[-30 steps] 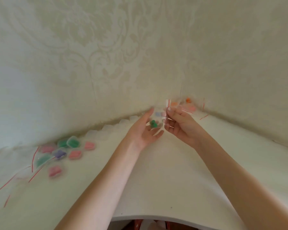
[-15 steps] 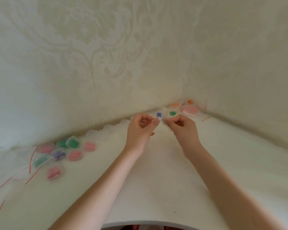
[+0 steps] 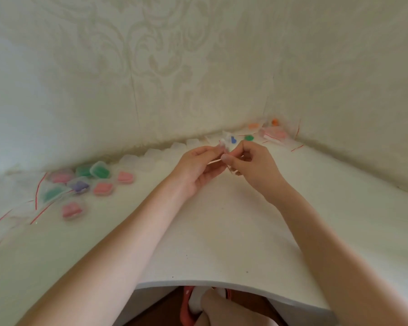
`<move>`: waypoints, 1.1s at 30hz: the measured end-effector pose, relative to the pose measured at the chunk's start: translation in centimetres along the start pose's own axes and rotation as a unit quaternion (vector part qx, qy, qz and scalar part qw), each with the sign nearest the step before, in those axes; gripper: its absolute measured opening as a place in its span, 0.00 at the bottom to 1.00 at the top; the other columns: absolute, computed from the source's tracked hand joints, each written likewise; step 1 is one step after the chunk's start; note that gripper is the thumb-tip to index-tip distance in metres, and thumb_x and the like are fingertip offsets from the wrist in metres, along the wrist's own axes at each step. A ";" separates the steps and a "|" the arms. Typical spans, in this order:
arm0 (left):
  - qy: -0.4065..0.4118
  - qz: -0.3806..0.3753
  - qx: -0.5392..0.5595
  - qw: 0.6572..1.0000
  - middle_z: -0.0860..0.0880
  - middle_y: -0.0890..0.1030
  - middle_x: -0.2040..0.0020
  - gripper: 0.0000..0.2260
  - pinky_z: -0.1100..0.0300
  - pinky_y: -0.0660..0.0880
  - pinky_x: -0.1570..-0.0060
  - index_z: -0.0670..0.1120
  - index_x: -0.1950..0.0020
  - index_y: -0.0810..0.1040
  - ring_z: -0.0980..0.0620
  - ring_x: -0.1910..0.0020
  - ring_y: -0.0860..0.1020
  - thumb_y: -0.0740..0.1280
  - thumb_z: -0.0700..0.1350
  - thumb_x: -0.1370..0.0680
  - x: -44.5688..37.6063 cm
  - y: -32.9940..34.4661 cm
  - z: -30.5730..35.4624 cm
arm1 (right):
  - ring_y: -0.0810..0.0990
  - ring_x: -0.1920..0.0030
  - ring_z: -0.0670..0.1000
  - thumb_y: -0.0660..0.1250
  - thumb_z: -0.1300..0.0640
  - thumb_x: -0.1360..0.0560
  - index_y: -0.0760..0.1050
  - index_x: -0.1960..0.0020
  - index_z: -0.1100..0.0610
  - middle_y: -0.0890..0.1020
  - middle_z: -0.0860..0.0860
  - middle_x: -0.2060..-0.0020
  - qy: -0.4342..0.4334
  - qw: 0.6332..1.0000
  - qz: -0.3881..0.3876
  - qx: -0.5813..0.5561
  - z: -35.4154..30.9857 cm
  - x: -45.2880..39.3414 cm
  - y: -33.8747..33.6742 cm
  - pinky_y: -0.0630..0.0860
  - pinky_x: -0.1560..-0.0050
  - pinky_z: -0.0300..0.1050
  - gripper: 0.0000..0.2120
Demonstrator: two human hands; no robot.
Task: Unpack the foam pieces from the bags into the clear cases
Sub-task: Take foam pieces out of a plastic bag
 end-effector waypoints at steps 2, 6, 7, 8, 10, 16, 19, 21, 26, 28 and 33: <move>-0.009 -0.003 0.029 1.000 0.49 0.83 0.62 0.07 0.66 0.78 0.60 0.43 0.58 0.79 0.55 0.63 0.82 0.68 0.45 0.24 0.1 -0.1 0.0 | 0.76 0.68 0.45 0.70 0.57 0.25 0.71 0.63 0.56 0.78 0.50 0.69 -0.004 1.000 0.000 -0.006 -0.2 0.1 0.1 0.74 0.65 0.37 0.10; 0.088 0.054 -0.101 0.989 0.47 0.81 0.65 0.09 0.64 0.78 0.64 0.43 0.62 0.78 0.54 0.66 0.80 0.67 0.44 0.23 0.4 0.0 0.1 | 0.71 0.71 0.45 0.63 0.56 0.21 0.67 0.58 0.58 0.74 0.51 0.70 -0.023 1.000 0.013 -0.007 -0.2 0.6 0.9 0.71 0.67 0.39 0.09; 0.113 0.066 -0.151 0.980 0.47 0.81 0.65 0.10 0.63 0.78 0.65 0.43 0.62 0.76 0.54 0.67 0.80 0.65 0.44 0.22 0.5 0.3 -0.1 | 0.69 0.71 0.46 0.62 0.56 0.21 0.65 0.58 0.58 0.73 0.51 0.70 -0.036 0.999 0.028 0.006 -0.2 0.7 1.1 0.69 0.67 0.39 0.10; 0.122 0.074 -0.184 0.973 0.46 0.80 0.65 0.11 0.62 0.77 0.66 0.43 0.62 0.74 0.53 0.67 0.79 0.63 0.44 0.20 0.6 0.6 -0.3 | 0.68 0.71 0.46 0.61 0.56 0.21 0.64 0.59 0.58 0.71 0.50 0.70 -0.053 0.997 0.042 0.028 -0.3 0.9 1.4 0.67 0.68 0.38 0.10; 0.120 0.077 -0.225 0.964 0.46 0.78 0.63 0.12 0.60 0.77 0.66 0.42 0.59 0.73 0.52 0.66 0.78 0.57 0.43 0.18 0.8 1.2 -0.8 | 0.66 0.71 0.44 0.59 0.58 0.20 0.63 0.58 0.58 0.70 0.48 0.71 -0.081 0.993 0.055 0.070 -0.5 1.3 1.9 0.64 0.70 0.34 0.10; 0.207 0.105 -0.342 0.911 0.47 0.71 0.67 0.12 0.62 0.66 0.69 0.40 0.60 0.68 0.52 0.68 0.68 0.54 0.42 0.18 1.3 1.6 -1.1 | 0.69 0.75 0.41 0.56 0.61 0.19 0.63 0.54 0.61 0.70 0.48 0.72 -0.078 0.991 0.078 0.072 -0.6 1.7 2.6 0.64 0.73 0.32 0.06; 0.236 0.130 -0.422 0.866 0.50 0.70 0.67 0.13 0.60 0.61 0.70 0.43 0.62 0.64 0.52 0.69 0.65 0.54 0.44 0.18 1.7 2.0 -0.9 | 0.66 0.74 0.43 0.56 0.60 0.19 0.63 0.54 0.61 0.69 0.48 0.72 -0.081 0.988 0.104 0.079 -0.7 1.8 2.7 0.63 0.73 0.34 0.06; 0.229 0.154 -0.484 0.830 0.51 0.69 0.66 0.13 0.56 0.59 0.68 0.45 0.62 0.62 0.51 0.68 0.65 0.53 0.45 0.18 2.0 2.3 -0.5 | 0.65 0.73 0.45 0.56 0.60 0.19 0.62 0.54 0.60 0.69 0.49 0.72 -0.083 0.986 0.108 0.100 -0.7 2.0 2.8 0.62 0.72 0.36 0.06; 0.207 0.189 -0.575 0.768 0.44 0.75 0.56 0.08 0.56 0.61 0.63 0.44 0.55 0.65 0.42 0.56 0.74 0.52 0.44 0.18 2.0 2.6 -0.4 | 0.64 0.70 0.48 0.53 0.59 0.19 0.61 0.53 0.62 0.70 0.50 0.70 -0.051 0.986 0.092 0.128 -0.9 2.2 3.1 0.61 0.70 0.41 0.06; 0.193 0.186 -0.595 0.758 0.41 0.77 0.52 0.09 0.55 0.63 0.61 0.41 0.51 0.68 0.40 0.52 0.75 0.52 0.44 0.18 2.0 2.8 -0.4 | 0.65 0.70 0.47 0.51 0.58 0.19 0.61 0.52 0.60 0.72 0.50 0.69 -0.018 0.989 0.086 0.122 -1.0 2.1 3.1 0.62 0.70 0.42 0.06; 0.162 0.180 -0.616 0.750 0.40 0.77 0.48 0.11 0.54 0.64 0.60 0.39 0.46 0.69 0.39 0.50 0.75 0.52 0.45 0.18 1.9 3.0 -0.3 | 0.73 0.60 0.58 0.51 0.57 0.19 0.59 0.48 0.57 0.76 0.56 0.60 -0.041 0.965 0.069 0.248 -1.5 2.4 3.1 0.66 0.63 0.47 0.03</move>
Point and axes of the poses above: each hand's wrist, its own x-axis away from the middle knuckle, its own y-axis out of the palm, z = x × y, the point moved 2 cm from there along -x, towards the middle knuckle
